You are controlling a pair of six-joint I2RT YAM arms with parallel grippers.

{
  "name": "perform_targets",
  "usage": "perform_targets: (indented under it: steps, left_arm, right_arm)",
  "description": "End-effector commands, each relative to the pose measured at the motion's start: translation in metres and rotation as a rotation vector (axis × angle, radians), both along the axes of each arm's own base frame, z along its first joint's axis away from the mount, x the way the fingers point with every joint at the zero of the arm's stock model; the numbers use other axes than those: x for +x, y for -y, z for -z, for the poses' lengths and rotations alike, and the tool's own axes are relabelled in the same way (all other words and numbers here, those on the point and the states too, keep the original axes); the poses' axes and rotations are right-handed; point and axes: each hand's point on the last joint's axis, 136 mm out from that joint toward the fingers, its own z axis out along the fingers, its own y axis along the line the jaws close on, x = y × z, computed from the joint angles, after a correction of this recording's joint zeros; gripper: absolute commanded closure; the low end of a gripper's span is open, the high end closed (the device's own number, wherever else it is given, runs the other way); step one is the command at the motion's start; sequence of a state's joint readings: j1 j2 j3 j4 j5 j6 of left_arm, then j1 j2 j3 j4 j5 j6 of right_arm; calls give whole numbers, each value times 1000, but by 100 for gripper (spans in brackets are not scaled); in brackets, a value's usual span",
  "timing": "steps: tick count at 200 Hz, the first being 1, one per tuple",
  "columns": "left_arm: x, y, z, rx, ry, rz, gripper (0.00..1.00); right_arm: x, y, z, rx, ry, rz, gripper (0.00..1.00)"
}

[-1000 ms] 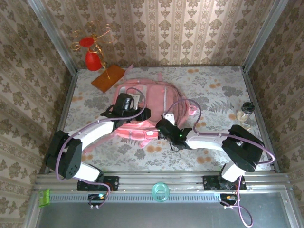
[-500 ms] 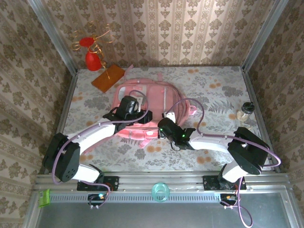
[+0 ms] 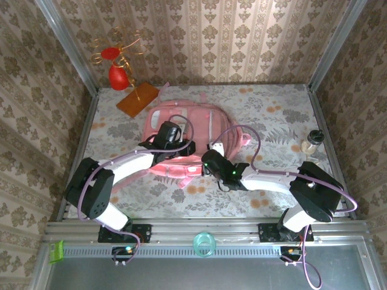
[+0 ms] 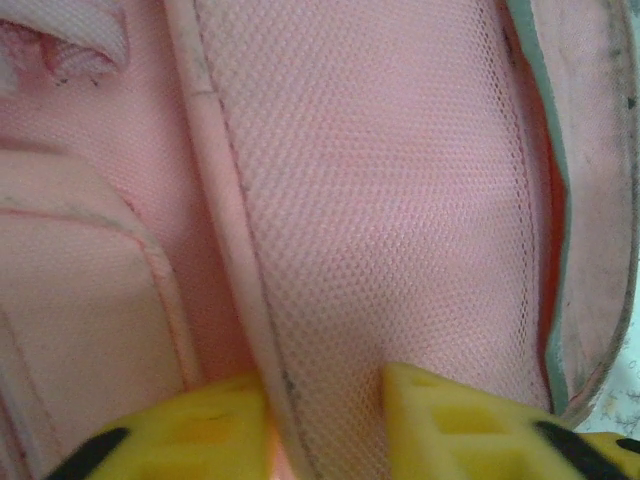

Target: Pack books, pencil case, and school supplies into a backpack

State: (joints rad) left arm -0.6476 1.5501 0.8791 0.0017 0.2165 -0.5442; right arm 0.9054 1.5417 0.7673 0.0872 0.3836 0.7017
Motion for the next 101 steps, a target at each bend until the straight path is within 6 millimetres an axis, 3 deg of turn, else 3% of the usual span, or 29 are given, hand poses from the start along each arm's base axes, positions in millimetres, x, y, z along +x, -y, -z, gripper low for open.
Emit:
perform_targets:
  steps: [1,20,88,101]
  left_arm:
    - [3,13,-9,-39,17,33,81]
    - [6,5,-6,-22,25,19,100]
    - [8,-39,0,55,56,35,100]
    - [8,-47,0,61,58,43,100]
  right_arm:
    - [2,3,-6,-10,28,-3,100]
    - [0,13,-6,-43,29,7,100]
    - [-8,72,8,-185,5,75,100]
    - [-7,83,-1,-181,25,85,100]
